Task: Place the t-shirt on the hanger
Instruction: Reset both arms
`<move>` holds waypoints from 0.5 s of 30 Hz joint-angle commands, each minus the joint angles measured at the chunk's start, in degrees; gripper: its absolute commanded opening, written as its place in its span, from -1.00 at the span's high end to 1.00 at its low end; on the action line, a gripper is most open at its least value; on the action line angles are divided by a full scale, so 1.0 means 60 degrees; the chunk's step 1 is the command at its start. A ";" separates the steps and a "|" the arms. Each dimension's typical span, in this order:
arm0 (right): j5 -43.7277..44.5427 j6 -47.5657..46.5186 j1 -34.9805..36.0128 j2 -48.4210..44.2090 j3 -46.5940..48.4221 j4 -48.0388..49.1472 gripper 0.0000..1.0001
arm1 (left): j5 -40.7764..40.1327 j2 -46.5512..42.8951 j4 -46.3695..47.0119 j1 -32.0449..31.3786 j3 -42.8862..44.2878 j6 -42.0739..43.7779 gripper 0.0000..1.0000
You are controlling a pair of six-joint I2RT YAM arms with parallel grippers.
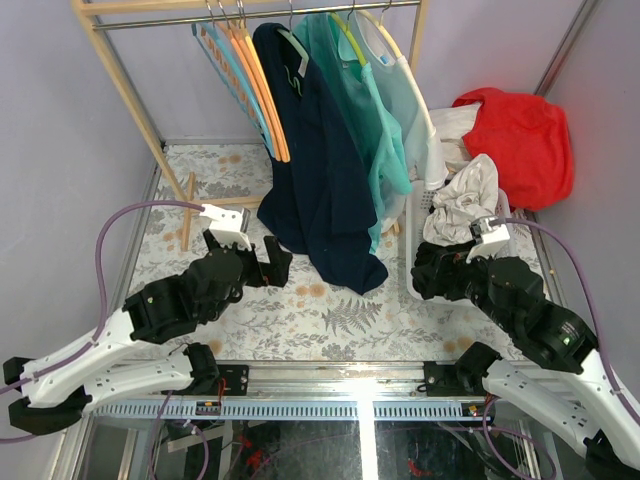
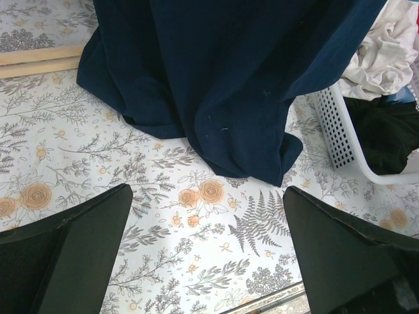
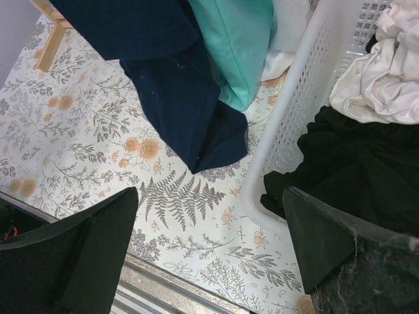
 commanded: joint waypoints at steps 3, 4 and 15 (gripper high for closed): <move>0.0731 0.0174 -0.0034 0.0123 0.0211 0.0575 -0.98 | -0.0393 0.0016 0.0891 0.0054 -0.0108 0.0209 -0.99; 0.0749 0.0184 -0.0031 0.0097 0.0165 0.0599 -0.98 | -0.0372 0.0082 0.0894 0.0050 -0.0078 0.0245 -0.99; 0.1027 0.0029 -0.0036 0.0240 0.0536 -0.0104 -0.98 | -0.0439 -0.0449 0.0656 0.0052 -0.0136 0.0498 -0.99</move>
